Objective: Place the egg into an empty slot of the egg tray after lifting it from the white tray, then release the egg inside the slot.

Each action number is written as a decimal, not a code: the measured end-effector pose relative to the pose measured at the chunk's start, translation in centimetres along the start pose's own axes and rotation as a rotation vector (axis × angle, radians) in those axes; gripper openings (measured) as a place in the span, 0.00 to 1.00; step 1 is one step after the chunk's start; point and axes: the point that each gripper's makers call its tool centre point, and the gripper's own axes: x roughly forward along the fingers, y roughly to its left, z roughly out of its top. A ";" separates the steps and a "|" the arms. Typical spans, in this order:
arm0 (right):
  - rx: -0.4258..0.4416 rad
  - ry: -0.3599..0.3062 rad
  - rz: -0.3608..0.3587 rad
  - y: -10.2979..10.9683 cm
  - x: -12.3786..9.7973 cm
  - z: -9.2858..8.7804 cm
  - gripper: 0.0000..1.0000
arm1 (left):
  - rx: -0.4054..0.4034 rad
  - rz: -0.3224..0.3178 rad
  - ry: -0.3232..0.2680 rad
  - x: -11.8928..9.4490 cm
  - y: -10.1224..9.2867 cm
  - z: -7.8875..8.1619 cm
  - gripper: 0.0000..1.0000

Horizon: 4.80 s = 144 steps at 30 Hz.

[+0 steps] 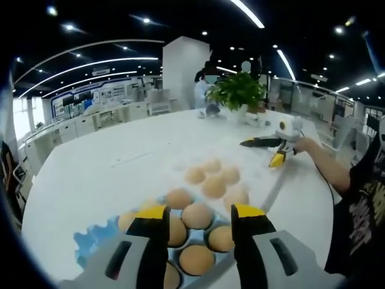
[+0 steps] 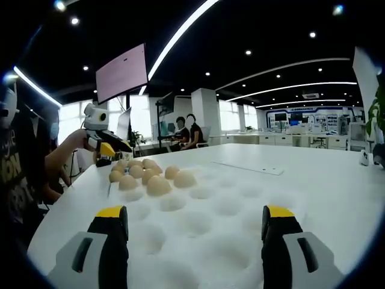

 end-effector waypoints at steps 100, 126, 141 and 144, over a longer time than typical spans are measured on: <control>-0.011 0.017 -0.003 0.2 0.1 -0.2 0.96 | 0.178 -0.143 0.123 10.4 -8.3 1.2 0.44; -0.010 0.020 -0.006 0.2 0.1 -0.1 0.96 | 0.186 -0.173 0.177 12.8 -8.4 0.5 0.43; -0.010 0.020 -0.007 0.2 0.0 -0.1 0.96 | 0.167 -0.194 0.187 13.6 -8.8 0.4 0.39; -0.009 0.018 -0.007 0.2 0.0 -0.1 0.96 | 0.164 -0.193 0.188 13.7 -8.8 0.4 0.39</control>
